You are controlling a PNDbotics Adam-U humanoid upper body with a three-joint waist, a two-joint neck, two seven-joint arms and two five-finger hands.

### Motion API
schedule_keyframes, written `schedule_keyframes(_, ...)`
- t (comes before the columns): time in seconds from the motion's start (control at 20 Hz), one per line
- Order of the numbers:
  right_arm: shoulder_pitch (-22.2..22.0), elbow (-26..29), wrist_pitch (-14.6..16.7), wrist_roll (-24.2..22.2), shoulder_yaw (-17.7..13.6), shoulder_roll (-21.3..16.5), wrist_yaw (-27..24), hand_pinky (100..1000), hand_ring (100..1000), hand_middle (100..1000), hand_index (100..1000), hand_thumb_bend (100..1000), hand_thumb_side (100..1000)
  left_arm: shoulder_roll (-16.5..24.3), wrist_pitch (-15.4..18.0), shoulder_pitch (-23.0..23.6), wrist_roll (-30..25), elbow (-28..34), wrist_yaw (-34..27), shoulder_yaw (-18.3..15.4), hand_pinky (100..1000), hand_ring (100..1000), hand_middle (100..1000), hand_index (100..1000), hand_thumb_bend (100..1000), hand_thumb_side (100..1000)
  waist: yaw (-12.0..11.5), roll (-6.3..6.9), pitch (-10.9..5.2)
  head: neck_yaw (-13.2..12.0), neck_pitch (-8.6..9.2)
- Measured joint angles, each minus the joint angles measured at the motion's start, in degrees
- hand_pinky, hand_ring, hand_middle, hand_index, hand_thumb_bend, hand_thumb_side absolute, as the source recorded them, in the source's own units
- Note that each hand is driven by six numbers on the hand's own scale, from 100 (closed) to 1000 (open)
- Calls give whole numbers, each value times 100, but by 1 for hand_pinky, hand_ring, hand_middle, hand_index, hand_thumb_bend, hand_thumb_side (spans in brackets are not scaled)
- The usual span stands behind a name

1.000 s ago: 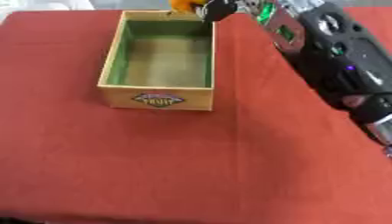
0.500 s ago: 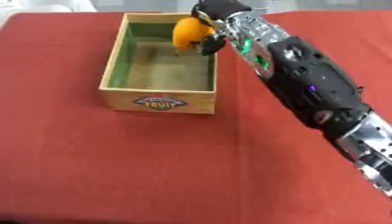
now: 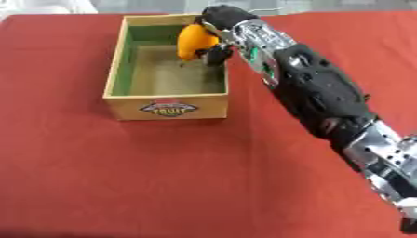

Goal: Pick up objects on the table and place them in the box.

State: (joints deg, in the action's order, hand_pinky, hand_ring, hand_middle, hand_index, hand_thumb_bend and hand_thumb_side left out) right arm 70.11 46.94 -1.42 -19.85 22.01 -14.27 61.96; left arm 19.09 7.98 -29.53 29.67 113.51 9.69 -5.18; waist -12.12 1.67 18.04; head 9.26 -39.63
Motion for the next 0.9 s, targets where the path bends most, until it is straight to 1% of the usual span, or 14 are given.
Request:
schedule_keyframes(0.05, 2, -4, 15, -7, -9, 1, 15, 797, 866, 802, 998, 100, 512, 0, 0, 0, 0, 0, 0, 0, 605, 633, 704, 841, 150, 915, 0, 0, 0, 1, 0)
schedule_keyframes(0.1, 6, -4, 23, -13, -14, 2, 32, 800, 870, 810, 1000, 100, 561, 0, 0, 0, 0, 0, 0, 0, 605, 633, 704, 841, 149, 915, 0, -1, 0, 1, 0)
schedule_keyframes(0.15, 11, -7, 25, -15, -26, 8, 47, 802, 874, 818, 1000, 134, 599, 0, 0, 0, 0, 0, 0, 0, 605, 633, 704, 841, 149, 915, 0, -2, 0, 1, 0)
schedule_keyframes(0.2, 18, -11, 23, -17, -43, 19, 53, 803, 876, 821, 1000, 161, 614, 0, 0, 0, 0, 0, 0, 0, 605, 633, 704, 841, 150, 915, 0, -2, 0, 2, 0)
schedule_keyframes(0.25, 25, -19, 19, -17, -49, 33, 64, 809, 885, 835, 1000, 237, 641, 0, 0, 0, 0, 0, 0, 0, 605, 633, 704, 841, 150, 915, 0, -3, 0, 3, 0)
schedule_keyframes(0.3, 33, -23, 15, -20, -61, 45, 82, 811, 889, 841, 1000, 282, 659, 0, 0, 0, 0, 0, 0, 0, 605, 633, 704, 841, 150, 915, 0, -4, 0, 4, 0)
schedule_keyframes(0.4, 49, -27, 1, -45, -76, 60, 124, 812, 891, 844, 1000, 305, 665, 0, 0, 0, 0, 0, 0, 0, 605, 633, 704, 841, 149, 915, 0, -7, 0, 13, 0)
schedule_keyframes(0.5, 58, -28, 14, -92, -78, 79, 169, 817, 899, 857, 1000, 354, 684, 0, 0, 1, 0, 0, 0, 0, 605, 632, 704, 841, 149, 915, 3, -8, -1, 17, -2)
schedule_keyframes(0.55, 77, -28, 26, -125, -78, 88, 201, 817, 899, 857, 1000, 358, 685, 0, 0, 2, 0, 0, 0, 0, 605, 633, 704, 841, 149, 915, 6, -8, -1, 18, -4)
schedule_keyframes(0.6, 98, -28, 42, -163, -78, 93, 233, 821, 905, 865, 1000, 404, 712, 0, 0, 3, -1, 0, 0, 0, 605, 633, 703, 841, 150, 915, 8, -12, -1, 18, -5)
schedule_keyframes(0.65, 115, -27, 56, -203, -78, 94, 264, 822, 907, 868, 1000, 432, 722, 0, 0, 5, -1, 0, 0, 0, 605, 633, 704, 841, 149, 915, 12, -18, -4, 18, -6)
schedule_keyframes(0.7, 134, -25, 71, -246, -78, 94, 298, 822, 907, 868, 1000, 432, 722, 0, 0, 7, -1, 0, 0, 0, 605, 633, 704, 841, 149, 915, 17, -24, -5, 18, -7)
schedule_keyframes(0.75, 151, -21, 81, -285, -78, 94, 324, 835, 925, 892, 1000, 485, 743, 0, 0, 8, -1, 0, 0, 0, 605, 633, 704, 841, 150, 915, 19, -29, -5, 18, -7)
schedule_keyframes(0.9, 153, -3, 116, -415, -79, 94, 400, 836, 926, 895, 1000, 496, 748, 0, -1, 11, -2, 0, 0, 0, 605, 633, 704, 841, 150, 915, 20, -34, -15, 18, -7)
